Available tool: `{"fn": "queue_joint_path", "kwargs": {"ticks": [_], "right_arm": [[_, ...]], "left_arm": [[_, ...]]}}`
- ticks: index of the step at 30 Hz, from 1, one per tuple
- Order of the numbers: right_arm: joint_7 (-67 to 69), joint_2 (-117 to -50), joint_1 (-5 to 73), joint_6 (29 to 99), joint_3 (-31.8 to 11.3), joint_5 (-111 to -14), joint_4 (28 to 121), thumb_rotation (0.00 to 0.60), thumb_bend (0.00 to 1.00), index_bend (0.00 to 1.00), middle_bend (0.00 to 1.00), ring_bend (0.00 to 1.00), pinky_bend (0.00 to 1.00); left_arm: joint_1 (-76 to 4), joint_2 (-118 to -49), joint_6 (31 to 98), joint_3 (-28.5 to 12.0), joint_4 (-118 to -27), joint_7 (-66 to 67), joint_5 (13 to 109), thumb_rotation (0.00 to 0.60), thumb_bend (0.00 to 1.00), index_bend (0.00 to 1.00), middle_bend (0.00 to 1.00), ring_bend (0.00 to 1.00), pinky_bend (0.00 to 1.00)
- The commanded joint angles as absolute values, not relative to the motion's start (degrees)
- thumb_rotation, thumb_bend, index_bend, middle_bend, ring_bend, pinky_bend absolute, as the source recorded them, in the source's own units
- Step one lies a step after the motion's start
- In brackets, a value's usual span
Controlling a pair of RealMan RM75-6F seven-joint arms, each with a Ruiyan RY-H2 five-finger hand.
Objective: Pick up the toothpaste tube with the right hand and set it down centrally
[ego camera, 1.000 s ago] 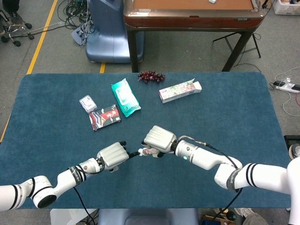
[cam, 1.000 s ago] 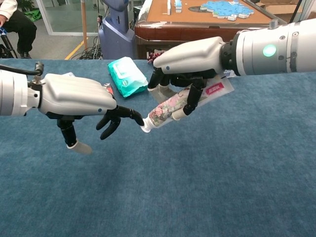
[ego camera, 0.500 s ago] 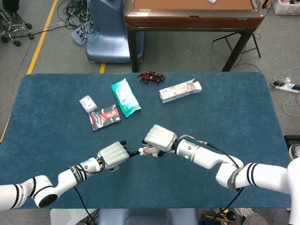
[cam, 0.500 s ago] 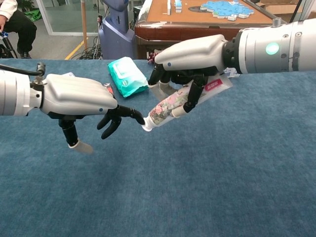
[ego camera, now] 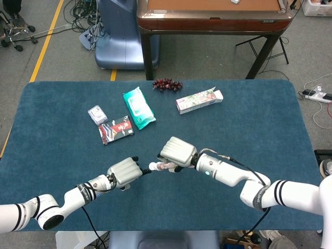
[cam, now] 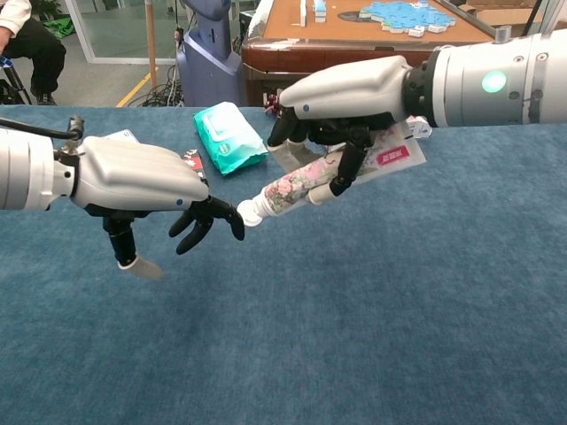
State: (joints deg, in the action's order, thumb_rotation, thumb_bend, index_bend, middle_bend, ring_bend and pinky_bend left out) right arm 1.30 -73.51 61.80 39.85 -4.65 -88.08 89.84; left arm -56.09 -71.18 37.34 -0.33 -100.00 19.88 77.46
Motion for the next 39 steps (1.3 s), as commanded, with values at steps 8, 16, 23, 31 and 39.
{"fn": "queue_joint_path", "kwargs": {"ticks": [8,16,23,31,39], "right_arm": [[2.11,-73.79,61.74,40.12,-4.66,-88.49,89.63,0.600,1.00,1.00,0.90,0.88,0.72],[3.90,-74.07,61.25,42.09,-4.90,-89.56,89.69,0.600,1.00,1.00,0.90,0.88,0.73],[5.96,-74.59,60.88,43.63,-4.89,-90.60,89.79,0.600,1.00,1.00,0.90,0.89,0.72],[8.41,-74.49,60.22,45.85,-4.85,-91.83,89.81,0.600,1.00,1.00,0.90,0.89,0.72],[8.52,-73.50,58.55,48.03,-4.74,-91.51,88.90,0.600,1.00,1.00,0.90,0.89,0.73]], "left_arm": [[-56.10,-71.27,37.46,-0.16,-99.67,19.65,77.40,0.600,0.22,0.14,0.51,0.47,0.18],[-56.18,-71.56,37.49,-0.08,-99.53,19.39,77.61,0.600,0.22,0.14,0.51,0.47,0.18],[-56.36,-71.81,37.67,-0.27,-99.54,19.21,77.86,0.600,0.22,0.14,0.51,0.47,0.18],[-56.34,-71.88,37.73,-0.07,-99.59,19.27,77.89,0.600,0.22,0.13,0.51,0.47,0.18],[-55.21,-69.93,39.37,0.14,-100.87,19.10,77.61,0.600,0.22,0.13,0.51,0.47,0.18]]}}
